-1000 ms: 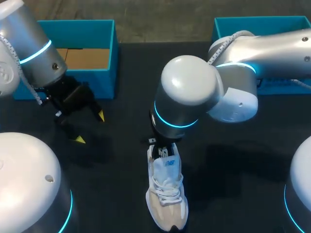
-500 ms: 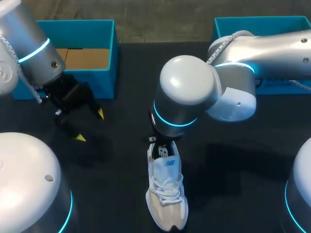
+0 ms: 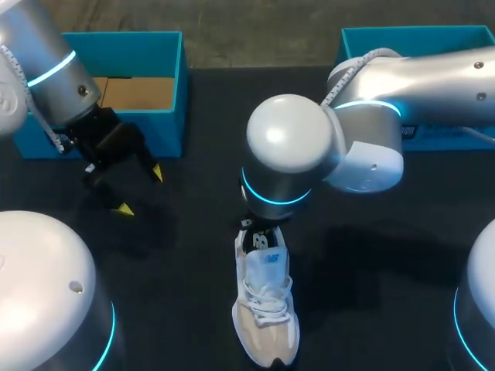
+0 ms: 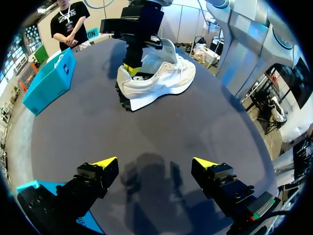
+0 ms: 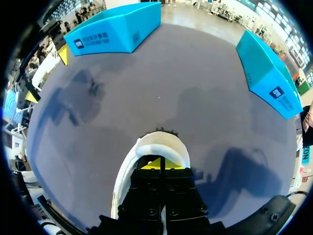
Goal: Take the shoe out of the shoebox, open the shoe tongue, remove and reinsert the insole, then place the shoe into the shoebox
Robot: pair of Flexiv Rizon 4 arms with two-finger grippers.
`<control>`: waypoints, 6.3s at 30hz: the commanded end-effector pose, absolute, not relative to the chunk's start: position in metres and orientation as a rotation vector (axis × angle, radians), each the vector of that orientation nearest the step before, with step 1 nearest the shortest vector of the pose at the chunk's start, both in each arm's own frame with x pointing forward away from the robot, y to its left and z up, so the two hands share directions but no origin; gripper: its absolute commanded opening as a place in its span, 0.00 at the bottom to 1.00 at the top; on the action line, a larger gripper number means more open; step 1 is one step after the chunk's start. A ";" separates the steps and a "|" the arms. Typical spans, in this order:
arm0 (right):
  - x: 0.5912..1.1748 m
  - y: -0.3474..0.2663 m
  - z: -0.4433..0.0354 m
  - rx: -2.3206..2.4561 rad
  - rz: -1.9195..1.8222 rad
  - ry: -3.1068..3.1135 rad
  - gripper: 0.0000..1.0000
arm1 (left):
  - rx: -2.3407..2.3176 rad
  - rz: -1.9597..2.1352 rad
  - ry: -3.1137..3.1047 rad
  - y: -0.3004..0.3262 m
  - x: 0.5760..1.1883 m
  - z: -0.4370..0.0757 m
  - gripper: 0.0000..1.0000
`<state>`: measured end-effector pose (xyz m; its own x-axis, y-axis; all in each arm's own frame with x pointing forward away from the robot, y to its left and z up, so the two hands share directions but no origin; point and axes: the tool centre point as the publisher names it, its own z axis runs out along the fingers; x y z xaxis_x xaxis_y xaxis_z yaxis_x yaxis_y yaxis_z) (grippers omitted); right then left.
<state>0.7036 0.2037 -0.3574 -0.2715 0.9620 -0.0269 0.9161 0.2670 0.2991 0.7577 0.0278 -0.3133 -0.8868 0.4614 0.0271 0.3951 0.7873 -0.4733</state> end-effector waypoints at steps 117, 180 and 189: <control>0.672 0.203 -0.355 1.778 0.102 2.404 0.00 | -0.684 0.700 -2.834 0.027 0.758 -0.313 1.00; 0.610 0.213 -0.338 1.978 -0.183 2.514 1.00 | -0.684 0.700 -2.834 0.027 0.758 -0.313 1.00; 0.603 0.216 -0.335 1.990 -0.170 2.513 1.00 | -0.684 0.700 -2.834 0.027 0.758 -0.313 1.00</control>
